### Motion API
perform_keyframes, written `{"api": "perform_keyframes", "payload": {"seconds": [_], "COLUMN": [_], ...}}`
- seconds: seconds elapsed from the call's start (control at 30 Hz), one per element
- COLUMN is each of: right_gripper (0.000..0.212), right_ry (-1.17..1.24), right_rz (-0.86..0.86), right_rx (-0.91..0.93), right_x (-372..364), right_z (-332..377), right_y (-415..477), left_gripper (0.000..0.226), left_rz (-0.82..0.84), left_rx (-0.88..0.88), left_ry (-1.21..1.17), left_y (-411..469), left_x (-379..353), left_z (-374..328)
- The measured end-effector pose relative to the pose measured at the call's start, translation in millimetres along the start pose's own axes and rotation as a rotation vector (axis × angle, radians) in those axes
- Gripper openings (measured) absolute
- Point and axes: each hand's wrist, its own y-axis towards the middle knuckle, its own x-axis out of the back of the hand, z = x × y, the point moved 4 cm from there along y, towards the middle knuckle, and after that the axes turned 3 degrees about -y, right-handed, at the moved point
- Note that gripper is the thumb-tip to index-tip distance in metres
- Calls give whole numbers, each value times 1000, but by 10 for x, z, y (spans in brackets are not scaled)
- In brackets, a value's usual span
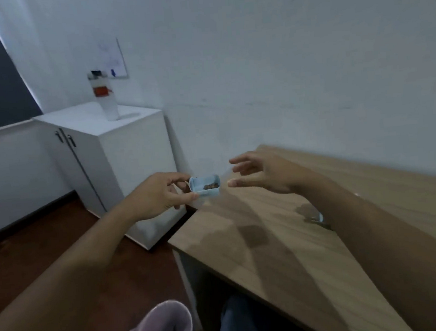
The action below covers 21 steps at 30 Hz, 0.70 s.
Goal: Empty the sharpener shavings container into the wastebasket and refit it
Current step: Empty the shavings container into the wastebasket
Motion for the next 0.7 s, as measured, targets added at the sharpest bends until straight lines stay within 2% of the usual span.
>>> {"api": "perform_keyframes", "payload": {"seconds": [0.17, 0.23, 0.33, 0.53, 0.7], "right_gripper": [76, 70, 61, 53, 51], "right_ry": [170, 250, 314, 370, 340], "right_rz": [215, 269, 319, 422, 490], "right_rx": [58, 73, 95, 100, 111], "right_x": [-905, -1255, -1775, -2719, -3352], "right_z": [545, 730, 986, 1208, 1123], "right_y": [383, 494, 647, 832, 856], "left_gripper": [35, 38, 30, 40, 47], "left_rz": [-69, -103, -158, -235, -223], "left_rx": [106, 141, 197, 311, 368], "left_ry": [-9, -33, -22, -59, -39], "left_y": [-585, -810, -1211, -1852, -2182], "left_x": [540, 686, 870, 1011, 786], "left_z": [461, 642, 931, 1593, 2103]}}
